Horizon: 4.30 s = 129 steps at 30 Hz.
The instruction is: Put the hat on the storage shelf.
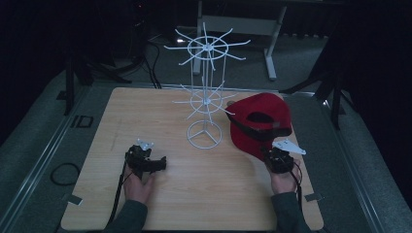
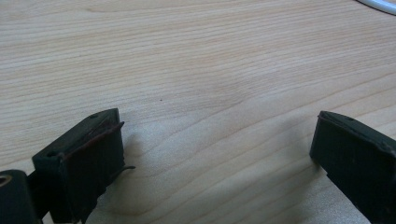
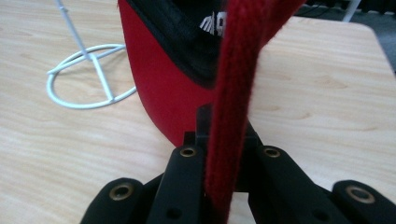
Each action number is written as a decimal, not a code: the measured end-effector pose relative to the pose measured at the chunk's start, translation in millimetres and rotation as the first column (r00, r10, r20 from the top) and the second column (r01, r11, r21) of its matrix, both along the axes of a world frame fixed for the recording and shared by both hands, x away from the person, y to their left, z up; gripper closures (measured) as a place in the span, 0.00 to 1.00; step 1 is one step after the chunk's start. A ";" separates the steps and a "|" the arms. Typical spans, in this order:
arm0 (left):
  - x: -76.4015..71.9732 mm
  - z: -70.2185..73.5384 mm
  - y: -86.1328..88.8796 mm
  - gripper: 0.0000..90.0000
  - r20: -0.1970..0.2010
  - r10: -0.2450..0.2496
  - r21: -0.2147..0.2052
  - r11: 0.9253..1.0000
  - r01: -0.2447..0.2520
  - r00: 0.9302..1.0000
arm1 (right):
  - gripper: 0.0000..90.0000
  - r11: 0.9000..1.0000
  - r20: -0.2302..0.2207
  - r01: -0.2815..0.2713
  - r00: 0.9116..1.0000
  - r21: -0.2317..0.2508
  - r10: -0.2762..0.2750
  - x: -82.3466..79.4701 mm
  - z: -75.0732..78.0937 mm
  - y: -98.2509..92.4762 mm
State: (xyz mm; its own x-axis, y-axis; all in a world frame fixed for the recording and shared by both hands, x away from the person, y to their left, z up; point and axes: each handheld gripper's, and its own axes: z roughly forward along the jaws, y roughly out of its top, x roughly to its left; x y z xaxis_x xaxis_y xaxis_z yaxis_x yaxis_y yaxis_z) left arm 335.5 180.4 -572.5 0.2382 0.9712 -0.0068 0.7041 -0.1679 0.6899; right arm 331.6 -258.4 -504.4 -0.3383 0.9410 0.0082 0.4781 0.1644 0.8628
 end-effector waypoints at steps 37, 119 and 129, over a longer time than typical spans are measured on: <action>0.0 0.0 -0.9 0.04 0.001 -0.003 -0.004 1.000 0.003 1.000 | 0.96 0.998 0.079 0.052 0.996 -0.038 -0.049 73.8 32.8 -4.5; 0.1 0.0 -0.7 0.03 0.002 -0.004 -0.002 1.000 0.004 1.000 | 0.96 0.994 0.188 0.107 0.977 -0.017 -0.102 101.4 135.5 19.2; 0.1 0.1 -0.7 0.04 0.001 -0.004 -0.003 1.000 0.004 1.000 | 0.96 0.992 0.194 0.123 0.974 -0.004 -0.119 100.6 144.3 20.0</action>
